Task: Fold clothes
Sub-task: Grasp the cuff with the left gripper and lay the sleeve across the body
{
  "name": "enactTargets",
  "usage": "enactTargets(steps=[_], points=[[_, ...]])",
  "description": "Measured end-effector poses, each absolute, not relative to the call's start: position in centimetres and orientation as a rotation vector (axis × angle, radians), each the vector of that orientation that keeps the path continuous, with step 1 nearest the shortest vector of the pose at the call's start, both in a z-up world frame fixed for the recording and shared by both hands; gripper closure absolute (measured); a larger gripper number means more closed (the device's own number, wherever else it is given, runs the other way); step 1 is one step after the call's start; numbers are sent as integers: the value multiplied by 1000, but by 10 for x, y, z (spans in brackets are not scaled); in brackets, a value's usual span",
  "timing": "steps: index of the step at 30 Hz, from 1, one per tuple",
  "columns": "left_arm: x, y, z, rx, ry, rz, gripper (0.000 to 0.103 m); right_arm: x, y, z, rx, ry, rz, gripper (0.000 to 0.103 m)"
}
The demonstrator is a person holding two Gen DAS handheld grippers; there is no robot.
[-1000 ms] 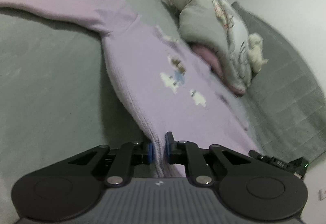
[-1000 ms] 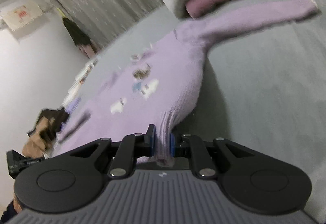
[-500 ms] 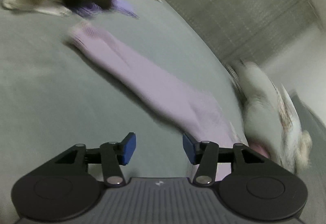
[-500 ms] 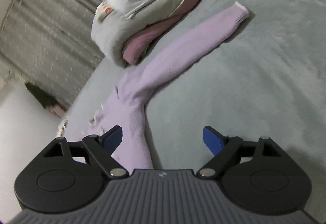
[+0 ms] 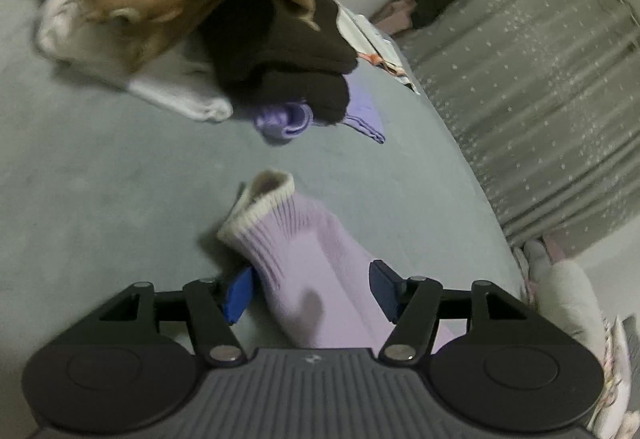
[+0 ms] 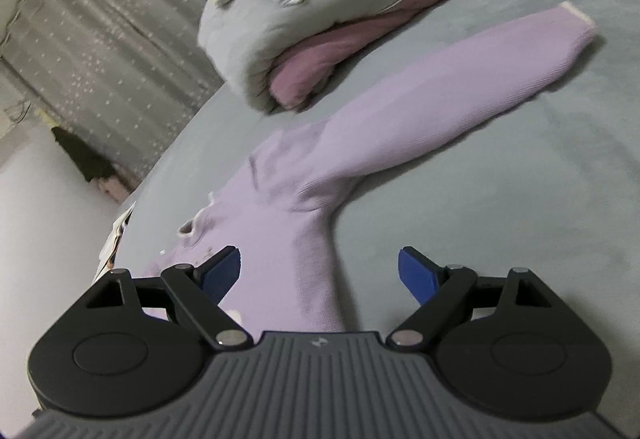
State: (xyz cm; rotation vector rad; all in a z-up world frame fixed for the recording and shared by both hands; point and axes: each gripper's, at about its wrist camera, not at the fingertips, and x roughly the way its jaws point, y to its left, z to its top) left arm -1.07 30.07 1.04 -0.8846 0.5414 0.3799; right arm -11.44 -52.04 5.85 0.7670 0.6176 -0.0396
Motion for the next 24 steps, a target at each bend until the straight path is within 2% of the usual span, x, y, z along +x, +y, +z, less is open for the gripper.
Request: enactTargets(steps=[1,2,3,5,9,15,19,24], points=[[-6,299,10,-852,546,378,45,-111,-515,60,755,620,-29,16],[-1,298,10,-813,559,382,64,-110,-511,61,741,621,-21,16],[5,298,11,-770,574,387,89,-109,-507,63,727,621,-18,16],[4,296,9,-772,579,393,94,-105,-497,67,699,613,-6,16],[-13,310,12,-945,498,371,96,-100,-490,73,705,576,2,16],[-31,314,58,-1029,313,272,96,-93,-480,80,705,547,14,16],[-22,310,76,-978,278,226,96,-89,-470,81,676,561,30,16],[-8,309,71,-992,288,245,96,-90,-466,79,679,575,35,16]])
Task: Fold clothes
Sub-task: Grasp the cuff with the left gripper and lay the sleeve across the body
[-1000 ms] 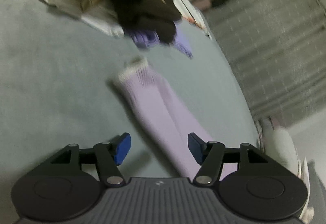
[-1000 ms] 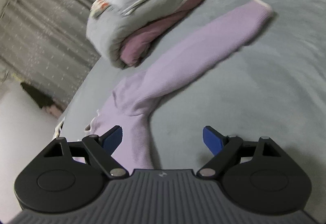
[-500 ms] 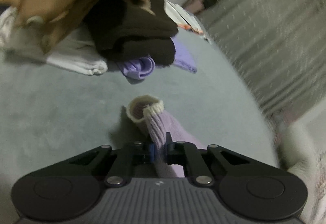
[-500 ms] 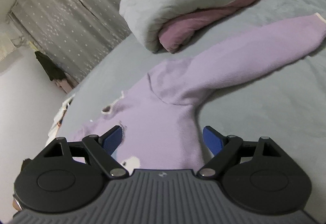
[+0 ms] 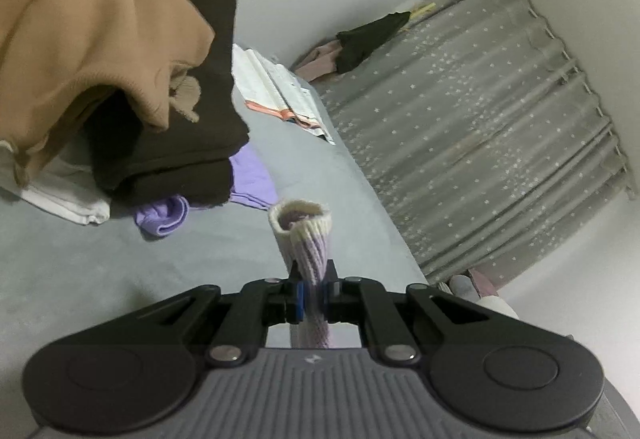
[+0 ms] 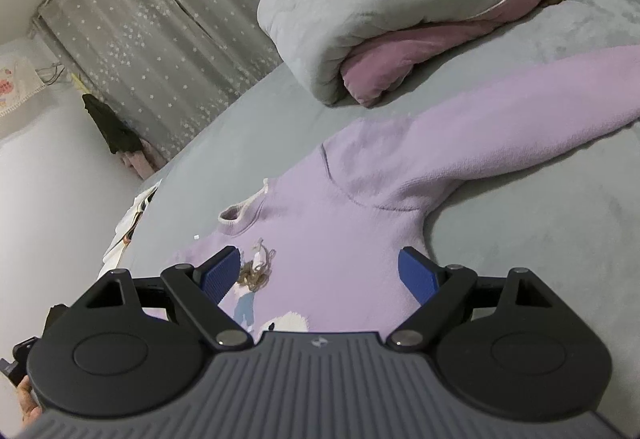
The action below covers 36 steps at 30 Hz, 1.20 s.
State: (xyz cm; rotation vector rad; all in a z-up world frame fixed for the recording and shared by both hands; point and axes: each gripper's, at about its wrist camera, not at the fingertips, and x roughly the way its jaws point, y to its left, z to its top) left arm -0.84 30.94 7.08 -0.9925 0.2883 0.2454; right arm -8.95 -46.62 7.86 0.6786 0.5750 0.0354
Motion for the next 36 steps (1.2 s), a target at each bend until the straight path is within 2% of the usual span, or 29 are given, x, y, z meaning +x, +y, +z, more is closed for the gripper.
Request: enactTargets(steps=[4,11,14,17,22,23,24,26,28,30,31,32,36], points=[[-12,309,73,-1062,257,198,96,-93,-465,80,657,578,25,16],[-25,239,151,-927,124,-154,96,-99,-474,82,715,550,30,16],[-31,177,193,-801,115,-334,96,-98,-476,78,748,563,38,16],[-34,75,231,-622,147,-532,95,-97,-474,76,766,572,50,16],[-35,-57,213,-466,300,-714,93,-98,-476,72,822,562,62,16],[-36,-88,193,-447,385,-754,91,-98,-478,71,833,561,62,16],[-37,-102,181,-436,432,-775,82,-98,-479,69,847,564,61,16],[-40,-122,160,-418,502,-807,74,-97,-485,63,886,578,51,16],[-47,-122,136,-401,505,-810,70,-97,-488,60,898,594,34,16],[-46,-106,132,-419,504,-786,51,-97,-491,59,901,604,33,16],[-43,-90,128,-441,505,-761,47,-96,-492,58,898,607,31,16],[-44,-83,127,-448,507,-747,44,-95,-492,58,892,613,27,16],[-36,-37,109,-286,582,-552,43,-84,-484,49,860,666,27,16]])
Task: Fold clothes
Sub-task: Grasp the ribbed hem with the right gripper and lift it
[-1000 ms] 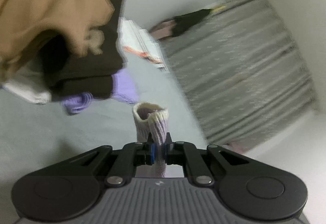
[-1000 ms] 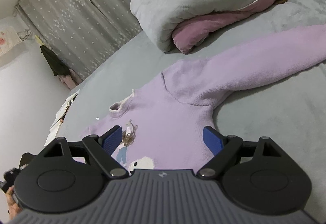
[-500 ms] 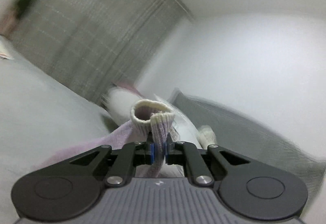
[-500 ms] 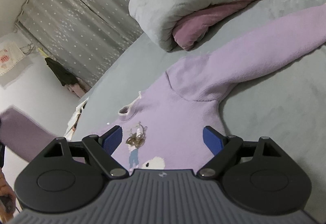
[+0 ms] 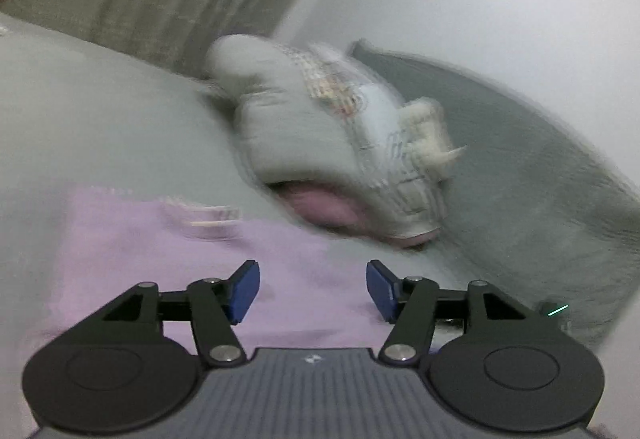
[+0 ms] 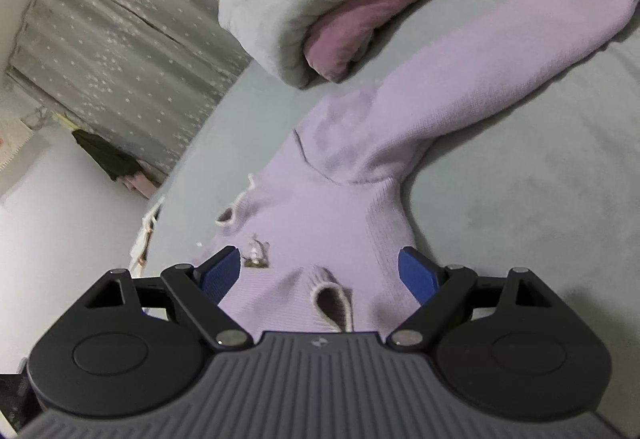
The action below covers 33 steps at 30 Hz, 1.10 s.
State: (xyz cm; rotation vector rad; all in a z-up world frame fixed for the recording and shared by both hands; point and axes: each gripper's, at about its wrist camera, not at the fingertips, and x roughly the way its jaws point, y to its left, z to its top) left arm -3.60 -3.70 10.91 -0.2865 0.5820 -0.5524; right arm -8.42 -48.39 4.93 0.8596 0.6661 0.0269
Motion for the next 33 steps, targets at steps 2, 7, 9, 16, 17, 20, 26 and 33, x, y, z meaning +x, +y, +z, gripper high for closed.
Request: enactTargets(steps=[2,7,9,16,17,20,26,33], points=[[-29,-19,92,-185,634,-455,43,-76,-475,46,811,698,30,16],[-22,-13,62,91,668,-339,43,-55,-453,45,599,729,14,16],[-19,-20,56,215,671,-316,43,-49,-445,44,551,722,34,16],[-13,-29,35,354,661,-320,41,-45,-410,49,345,711,52,17],[-10,-30,32,362,655,-306,41,-47,-408,54,318,690,48,17],[4,-27,26,349,636,-240,38,-45,-399,57,280,700,78,17],[9,-20,20,336,608,-175,26,-38,-388,42,240,800,91,23],[7,-3,25,220,644,-152,75,-47,-403,47,401,809,143,84]])
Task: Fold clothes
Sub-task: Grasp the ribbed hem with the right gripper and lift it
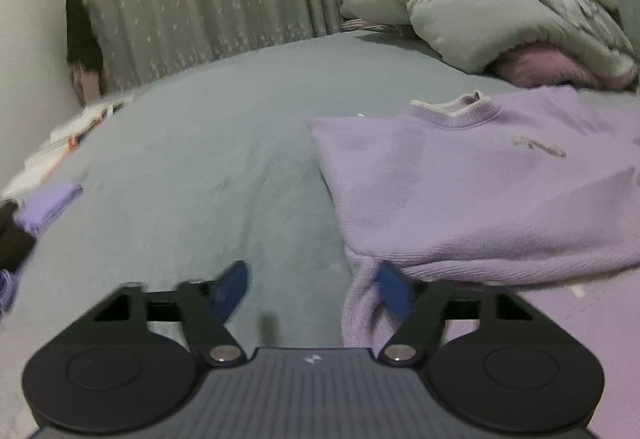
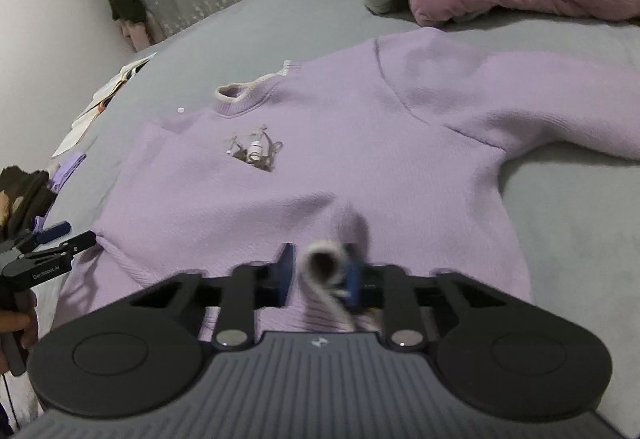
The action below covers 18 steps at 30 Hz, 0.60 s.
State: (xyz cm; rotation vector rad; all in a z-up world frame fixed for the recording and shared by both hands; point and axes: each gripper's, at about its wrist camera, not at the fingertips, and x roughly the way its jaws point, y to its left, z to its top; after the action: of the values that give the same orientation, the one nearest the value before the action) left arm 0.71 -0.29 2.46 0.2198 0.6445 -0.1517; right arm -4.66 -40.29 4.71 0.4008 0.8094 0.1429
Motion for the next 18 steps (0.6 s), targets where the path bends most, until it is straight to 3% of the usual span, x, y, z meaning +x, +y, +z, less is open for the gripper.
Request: enactTargets(steps=[8,14,15,17,18], points=[[17,30,24,48,729,-147,78,-75,-404,67,459,747,209,87],[-1,-12,43,216,634,-335,70,-79,-420,80,551,691,273,86],[-1,-14,41,227,637,-341,70,-77,-420,80,539,702,271,84],[-5,-29,32,350,633,-348,70,-71,-415,76,440,753,214,64],[-8,-35,29,400,624,-349,70,-69,-413,74,398,773,187,42]])
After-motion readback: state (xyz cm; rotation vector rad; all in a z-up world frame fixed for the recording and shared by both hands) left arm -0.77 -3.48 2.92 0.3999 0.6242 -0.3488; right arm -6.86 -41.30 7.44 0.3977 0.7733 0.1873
